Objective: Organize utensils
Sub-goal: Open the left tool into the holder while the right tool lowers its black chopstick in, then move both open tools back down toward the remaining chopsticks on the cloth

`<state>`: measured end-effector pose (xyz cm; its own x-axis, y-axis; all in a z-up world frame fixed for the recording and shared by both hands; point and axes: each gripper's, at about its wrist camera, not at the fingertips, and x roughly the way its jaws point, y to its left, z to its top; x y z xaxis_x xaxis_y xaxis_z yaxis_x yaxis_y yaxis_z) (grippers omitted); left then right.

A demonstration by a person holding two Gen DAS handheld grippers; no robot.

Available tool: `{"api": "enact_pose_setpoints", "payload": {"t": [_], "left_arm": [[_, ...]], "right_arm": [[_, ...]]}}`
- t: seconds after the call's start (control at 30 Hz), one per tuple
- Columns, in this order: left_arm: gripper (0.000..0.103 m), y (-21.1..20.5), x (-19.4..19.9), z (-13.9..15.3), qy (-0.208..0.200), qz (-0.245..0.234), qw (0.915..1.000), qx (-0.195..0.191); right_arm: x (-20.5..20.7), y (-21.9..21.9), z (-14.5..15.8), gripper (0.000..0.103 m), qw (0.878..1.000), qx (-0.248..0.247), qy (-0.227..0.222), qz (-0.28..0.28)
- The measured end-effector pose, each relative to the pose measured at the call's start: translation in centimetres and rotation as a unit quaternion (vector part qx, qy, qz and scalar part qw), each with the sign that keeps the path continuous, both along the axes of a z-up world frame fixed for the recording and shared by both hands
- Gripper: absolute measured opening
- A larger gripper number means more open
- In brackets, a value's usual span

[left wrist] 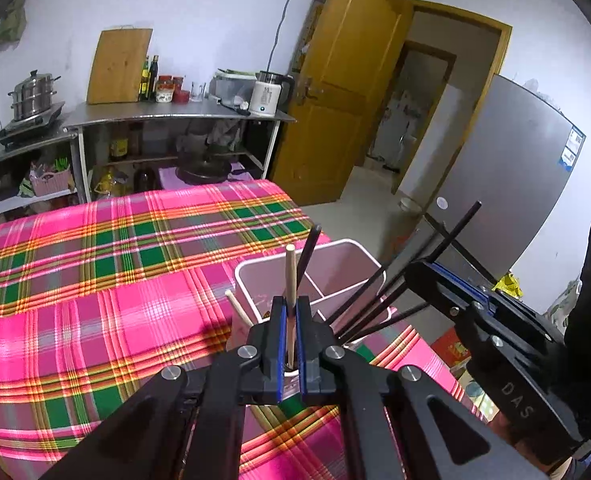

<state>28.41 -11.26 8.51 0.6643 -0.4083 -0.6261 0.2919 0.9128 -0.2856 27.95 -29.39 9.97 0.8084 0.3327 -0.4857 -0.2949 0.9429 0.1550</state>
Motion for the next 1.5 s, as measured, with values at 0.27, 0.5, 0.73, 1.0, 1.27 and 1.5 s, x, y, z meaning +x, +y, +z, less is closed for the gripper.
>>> {"api": "enact_pose_setpoints", "payload": {"t": [0.27,0.5,0.73,1.0,1.27,1.5], "left_arm": [[0.018,0.1,-0.7,-0.5,0.010,-0.001,0.9999,-0.001],[0.024,1.4,-2.9,0.8,-0.017,0.009,0.9997,-0.015],[0.024,2.8,-5.6,1.8,-0.035,0.018,0.9989,-0.025],[0.025,4.1,-8.8,1.7,-0.045,0.032,0.9983,-0.020],[0.025,5.1,-11.3,0.0,-0.033,0.041,0.9986,-0.009],[0.025,6.0,-12.8,-1.8,-0.018,0.049,0.9986,-0.004]], "right_arm": [[0.6,-0.7,-2.2,0.006,0.999,0.006,0.043,0.006],[-1.0,-1.4,-0.7,0.018,1.000,0.007,0.025,0.002],[-3.4,-1.1,0.2,0.020,1.000,0.007,0.018,0.000],[-6.5,-0.1,0.2,0.020,1.000,0.000,0.019,0.008],[-8.7,1.2,-0.9,0.020,0.999,-0.011,0.026,0.027],[-10.0,2.1,-2.0,0.020,0.998,-0.015,0.039,0.038]]}}
